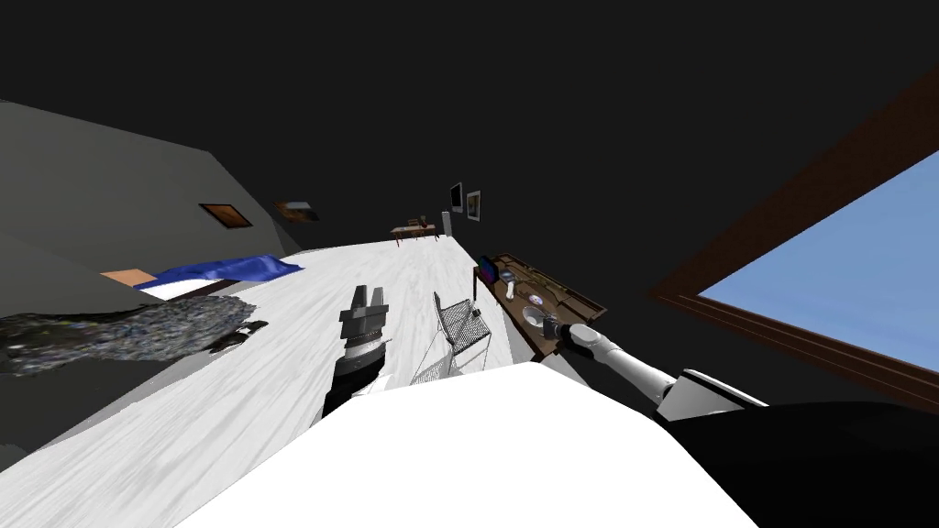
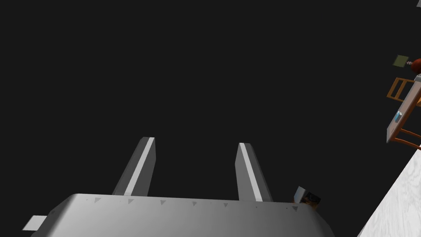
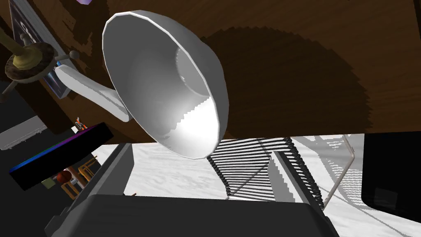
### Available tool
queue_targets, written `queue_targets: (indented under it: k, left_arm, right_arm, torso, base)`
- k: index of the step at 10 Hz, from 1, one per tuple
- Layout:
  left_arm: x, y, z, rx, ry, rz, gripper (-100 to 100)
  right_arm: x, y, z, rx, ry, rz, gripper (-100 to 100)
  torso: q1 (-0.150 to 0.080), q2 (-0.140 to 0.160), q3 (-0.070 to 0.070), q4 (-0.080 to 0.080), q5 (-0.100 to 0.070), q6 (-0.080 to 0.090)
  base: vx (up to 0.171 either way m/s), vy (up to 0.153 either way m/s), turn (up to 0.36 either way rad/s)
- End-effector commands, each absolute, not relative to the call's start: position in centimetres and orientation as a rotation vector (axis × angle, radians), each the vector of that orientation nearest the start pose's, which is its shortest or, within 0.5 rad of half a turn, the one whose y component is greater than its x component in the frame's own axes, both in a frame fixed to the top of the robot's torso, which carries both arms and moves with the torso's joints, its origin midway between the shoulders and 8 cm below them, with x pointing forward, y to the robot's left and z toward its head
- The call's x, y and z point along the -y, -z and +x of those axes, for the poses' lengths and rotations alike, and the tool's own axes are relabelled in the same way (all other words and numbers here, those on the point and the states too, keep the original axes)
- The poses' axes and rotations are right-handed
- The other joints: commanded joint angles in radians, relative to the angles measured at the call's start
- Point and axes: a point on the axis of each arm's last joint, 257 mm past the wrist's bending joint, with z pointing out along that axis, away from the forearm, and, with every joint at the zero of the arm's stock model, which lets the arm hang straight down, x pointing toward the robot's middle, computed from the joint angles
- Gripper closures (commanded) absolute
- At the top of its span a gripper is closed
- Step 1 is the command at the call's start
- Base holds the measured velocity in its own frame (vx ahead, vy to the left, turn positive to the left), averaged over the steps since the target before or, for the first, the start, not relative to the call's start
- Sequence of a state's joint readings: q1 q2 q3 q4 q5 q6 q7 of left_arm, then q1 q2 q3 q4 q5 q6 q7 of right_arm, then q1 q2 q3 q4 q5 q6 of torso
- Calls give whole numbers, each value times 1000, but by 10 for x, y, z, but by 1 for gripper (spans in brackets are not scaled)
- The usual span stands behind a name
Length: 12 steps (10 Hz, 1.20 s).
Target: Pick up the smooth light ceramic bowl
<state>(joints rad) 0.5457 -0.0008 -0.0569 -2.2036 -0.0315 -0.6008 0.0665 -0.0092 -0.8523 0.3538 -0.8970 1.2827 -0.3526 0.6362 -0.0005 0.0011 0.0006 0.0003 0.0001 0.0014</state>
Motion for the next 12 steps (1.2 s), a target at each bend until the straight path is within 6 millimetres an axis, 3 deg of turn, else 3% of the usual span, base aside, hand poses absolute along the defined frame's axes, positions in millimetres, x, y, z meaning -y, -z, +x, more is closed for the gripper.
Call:
queue_targets:
  k: [1,6,7,10,11,12]
  left_arm:
    - [-261,6,340,-626,1385,-685,0]
    - [-261,6,340,-626,1385,-685,0]
    - [-261,6,340,-626,1385,-685,0]
    - [-261,6,340,-626,1385,-685,0]
    - [-261,6,340,-626,1385,-685,0]
    - [-261,6,340,-626,1385,-685,0]
  right_arm:
    - [535,479,357,-2086,563,-1506,-100]
    - [579,489,329,-2079,681,-1749,-100]
    - [579,489,329,-2079,681,-1749,-100]
    - [590,510,296,-2077,685,-1911,-100]
    - [588,507,302,-2077,691,-1881,-100]
    - [588,508,301,-2076,690,-1887,0]
  torso:
    - [0,0,0,0,0,0]
    - [0,-1,0,0,0,0]
    - [0,-2,-1,0,0,0]
    - [0,-2,-1,0,0,0]
    - [-1,-1,-1,0,0,0]
    - [0,-1,0,0,0,0]
  base:
    - [0,2,128]
    - [11,-1,138]
    - [19,-5,50]
    - [22,-7,126]
    - [9,-6,19]
    - [0,0,0]
